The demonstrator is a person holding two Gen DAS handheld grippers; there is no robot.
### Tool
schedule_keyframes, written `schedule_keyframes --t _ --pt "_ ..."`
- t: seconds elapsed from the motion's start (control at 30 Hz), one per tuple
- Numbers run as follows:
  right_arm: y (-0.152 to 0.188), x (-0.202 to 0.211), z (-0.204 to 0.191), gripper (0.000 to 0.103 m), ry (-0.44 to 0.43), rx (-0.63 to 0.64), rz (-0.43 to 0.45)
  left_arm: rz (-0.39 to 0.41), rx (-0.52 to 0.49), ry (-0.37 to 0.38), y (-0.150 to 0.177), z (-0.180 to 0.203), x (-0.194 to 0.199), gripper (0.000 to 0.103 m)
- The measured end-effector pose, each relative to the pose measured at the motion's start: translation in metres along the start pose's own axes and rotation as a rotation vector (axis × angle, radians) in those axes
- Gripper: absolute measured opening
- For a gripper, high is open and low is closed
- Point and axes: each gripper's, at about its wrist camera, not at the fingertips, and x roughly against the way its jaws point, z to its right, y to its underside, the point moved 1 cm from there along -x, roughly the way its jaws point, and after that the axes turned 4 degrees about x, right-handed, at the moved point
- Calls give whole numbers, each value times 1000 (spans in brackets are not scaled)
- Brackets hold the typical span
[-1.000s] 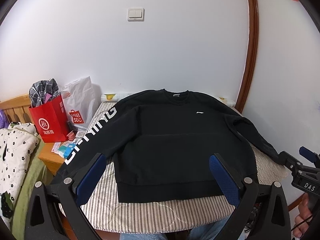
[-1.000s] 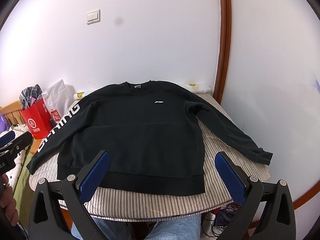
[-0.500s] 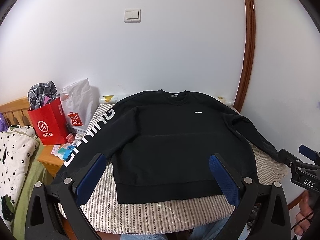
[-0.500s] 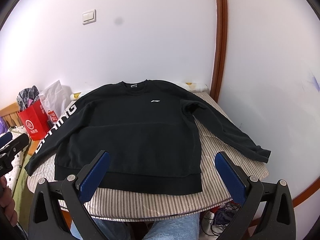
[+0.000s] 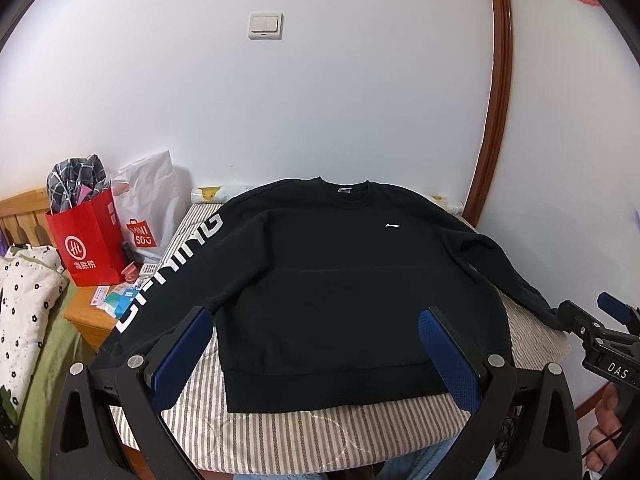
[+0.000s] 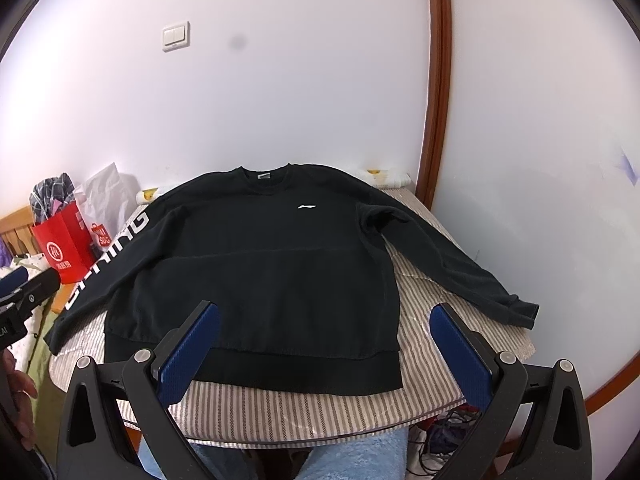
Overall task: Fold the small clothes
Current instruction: 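Reach the left tool to the lettered sleeve and grasp its cuff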
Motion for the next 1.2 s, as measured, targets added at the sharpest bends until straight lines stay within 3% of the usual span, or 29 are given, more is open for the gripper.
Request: schedule_keyframes --t 0.33,0.4,0.77,0.9,1.1,1.2 --pt "-2 -23 -1 103 29 16 3 0 -7 18 -2 -11 -23 103" --pt "-2 -35 0 103 41 9 -13 -33 8 37 -1 -16 -34 103" --pt "7 -105 -11 103 -9 73 -139 -169 202 42 28 -77 -104 103" --pt "8 -128 -20 103 -6 70 -165 -210 245 -3 38 -98 -121 102" --pt "9 -152 -36 103 -12 83 -195 -235 304 9 48 -121 -134 100" --pt "10 -164 -42 103 -24 79 -216 -230 385 38 53 -137 -138 99"
